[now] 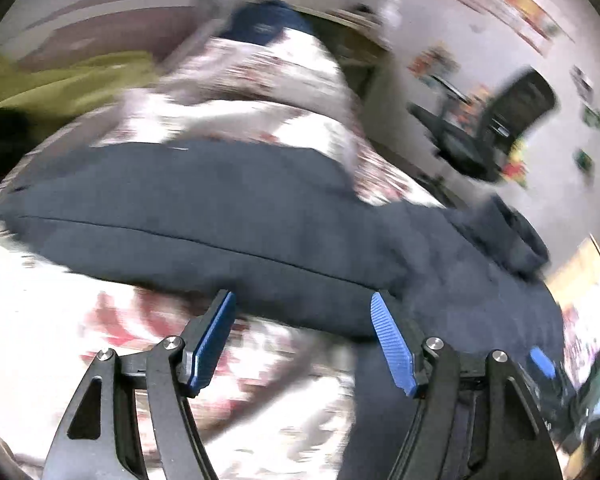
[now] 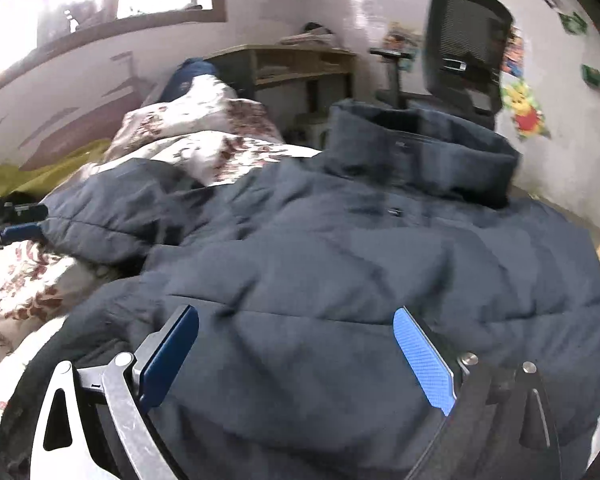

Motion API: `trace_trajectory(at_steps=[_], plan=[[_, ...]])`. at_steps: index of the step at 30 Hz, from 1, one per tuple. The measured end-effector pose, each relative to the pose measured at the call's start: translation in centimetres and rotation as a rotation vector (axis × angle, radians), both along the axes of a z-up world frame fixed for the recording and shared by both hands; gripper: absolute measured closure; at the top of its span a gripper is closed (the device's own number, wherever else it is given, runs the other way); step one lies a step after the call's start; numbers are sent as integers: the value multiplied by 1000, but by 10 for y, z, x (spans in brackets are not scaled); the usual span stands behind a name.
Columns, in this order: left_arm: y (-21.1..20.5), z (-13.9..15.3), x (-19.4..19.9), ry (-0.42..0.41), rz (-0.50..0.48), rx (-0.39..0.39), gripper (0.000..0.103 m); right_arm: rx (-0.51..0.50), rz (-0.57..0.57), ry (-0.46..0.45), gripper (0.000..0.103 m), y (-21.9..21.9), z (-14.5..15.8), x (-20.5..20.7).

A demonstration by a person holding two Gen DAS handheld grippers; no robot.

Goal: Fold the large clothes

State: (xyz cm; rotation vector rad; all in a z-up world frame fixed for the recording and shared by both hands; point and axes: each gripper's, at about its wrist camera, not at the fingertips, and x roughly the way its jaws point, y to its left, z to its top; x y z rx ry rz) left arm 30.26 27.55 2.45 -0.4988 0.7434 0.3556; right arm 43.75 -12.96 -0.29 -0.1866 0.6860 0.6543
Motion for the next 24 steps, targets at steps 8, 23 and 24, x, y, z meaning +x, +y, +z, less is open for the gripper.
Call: trace_trajectory(at_steps=[8, 23, 24], plan=[[89, -1, -38, 62, 277, -83, 38, 11, 24, -34, 4, 36, -8, -5], [154, -23, -47, 36, 491, -313, 38, -32, -63, -15, 1, 49, -32, 2], [153, -22, -48, 24, 499, -303, 38, -33, -63, -14, 1, 49, -32, 1]])
